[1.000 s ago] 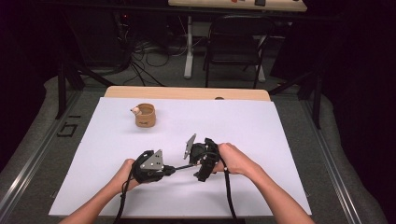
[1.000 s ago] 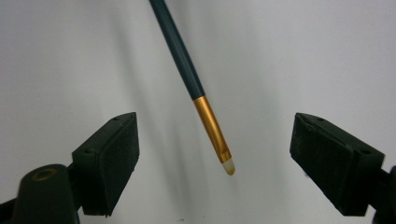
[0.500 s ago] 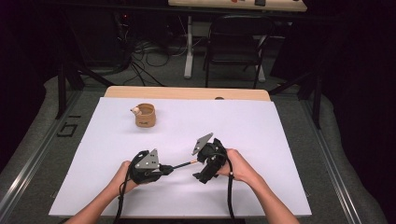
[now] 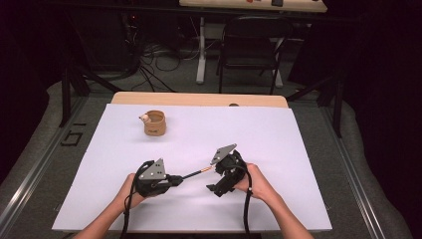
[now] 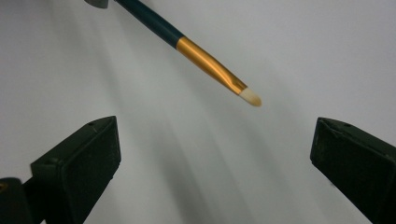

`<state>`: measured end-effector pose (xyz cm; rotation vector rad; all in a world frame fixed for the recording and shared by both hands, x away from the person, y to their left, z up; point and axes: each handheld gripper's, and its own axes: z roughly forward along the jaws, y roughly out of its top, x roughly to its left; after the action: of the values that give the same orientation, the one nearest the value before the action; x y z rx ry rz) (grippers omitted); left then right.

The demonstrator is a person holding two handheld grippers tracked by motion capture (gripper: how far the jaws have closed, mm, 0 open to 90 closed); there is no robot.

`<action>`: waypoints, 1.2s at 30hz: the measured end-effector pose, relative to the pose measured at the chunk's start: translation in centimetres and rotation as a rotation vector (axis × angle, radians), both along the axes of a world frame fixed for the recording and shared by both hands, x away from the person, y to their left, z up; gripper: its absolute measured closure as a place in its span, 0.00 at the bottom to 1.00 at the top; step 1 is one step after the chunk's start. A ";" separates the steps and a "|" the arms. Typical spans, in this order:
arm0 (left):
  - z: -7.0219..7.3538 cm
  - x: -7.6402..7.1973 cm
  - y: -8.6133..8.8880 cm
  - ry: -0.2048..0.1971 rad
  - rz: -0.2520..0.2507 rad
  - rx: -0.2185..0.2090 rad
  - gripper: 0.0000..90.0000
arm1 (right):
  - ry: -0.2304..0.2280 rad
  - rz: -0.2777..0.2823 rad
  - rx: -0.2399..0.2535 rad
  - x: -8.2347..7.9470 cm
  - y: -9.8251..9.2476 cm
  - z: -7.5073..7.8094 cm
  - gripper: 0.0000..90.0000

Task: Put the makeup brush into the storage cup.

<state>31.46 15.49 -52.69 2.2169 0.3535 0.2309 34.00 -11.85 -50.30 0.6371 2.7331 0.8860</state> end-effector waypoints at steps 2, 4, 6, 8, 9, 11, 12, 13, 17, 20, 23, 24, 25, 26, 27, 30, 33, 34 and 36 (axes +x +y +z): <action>-0.1 0.0 0.1 0.006 0.005 -0.004 0.94 | 0.001 -0.003 0.007 0.0 -0.2 -0.1 0.02; -0.1 -0.1 0.2 0.007 0.013 -0.017 0.94 | 0.001 -0.006 0.012 0.0 -0.3 -0.2 0.02; 0.0 -0.1 0.2 0.008 0.017 -0.024 0.94 | 0.005 -0.017 0.020 -0.1 -0.5 -0.3 0.02; 0.0 -0.2 0.3 0.007 0.020 -0.033 0.94 | 0.009 -0.016 0.027 -0.2 -0.7 -0.4 0.01; 0.0 -0.2 0.3 0.006 0.021 -0.036 0.94 | 0.007 -0.020 0.026 -0.2 -0.7 -0.4 0.01; -0.1 -0.4 0.3 0.003 0.025 -0.041 0.94 | 0.009 -0.027 0.027 -0.3 -0.9 -0.6 0.01; -0.1 -0.4 0.3 0.000 0.026 -0.041 0.94 | 0.015 -0.033 0.028 -0.4 -0.9 -0.6 0.01; -0.1 -0.4 0.4 0.001 0.027 -0.043 0.94 | 0.015 -0.031 0.027 -0.5 -0.9 -0.7 0.01; -0.1 -0.4 0.4 -0.006 0.039 -0.054 0.94 | 0.019 -0.032 0.036 -0.5 -0.8 -0.7 0.00; -0.1 -0.4 0.5 -0.005 0.050 -0.070 0.94 | 0.022 -0.035 0.045 -0.4 -0.8 -0.8 0.00; -0.1 -0.3 0.6 -0.003 0.057 -0.085 0.94 | 0.026 -0.043 0.055 -0.4 -0.8 -0.9 0.00; -0.1 -0.3 0.6 -0.001 0.060 -0.092 0.94 | 0.024 -0.039 0.053 -0.3 -0.8 -0.9 0.00; -0.1 -0.3 0.7 0.001 0.062 -0.098 0.94 | 0.026 -0.042 0.062 -0.3 -0.8 -0.9 0.00; -0.1 -0.3 0.7 0.005 0.066 -0.105 0.94 | 0.030 -0.043 0.063 -0.4 -0.8 -0.9 0.00; -0.1 -0.3 0.7 0.006 0.067 -0.109 0.94 | 0.029 -0.044 0.065 -0.4 -0.8 -0.9 0.00; -0.2 -0.2 0.8 0.012 0.077 -0.126 0.94 | 0.033 -0.046 0.069 -0.4 -0.8 -1.0 0.00; -0.2 -0.1 0.9 0.021 0.088 -0.149 0.94 | 0.034 -0.046 0.079 -0.3 -0.8 -1.0 0.00; -0.2 -0.1 1.0 0.020 0.092 -0.153 0.94 | 0.034 -0.047 0.081 -0.3 -0.8 -1.0 0.00; -0.2 0.0 1.0 0.023 0.096 -0.165 0.94 | 0.037 -0.047 0.085 -0.3 -0.8 -1.0 0.00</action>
<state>31.44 16.54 -52.90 2.0441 0.4759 0.2202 33.69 -12.65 -51.29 0.7378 2.7127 0.9934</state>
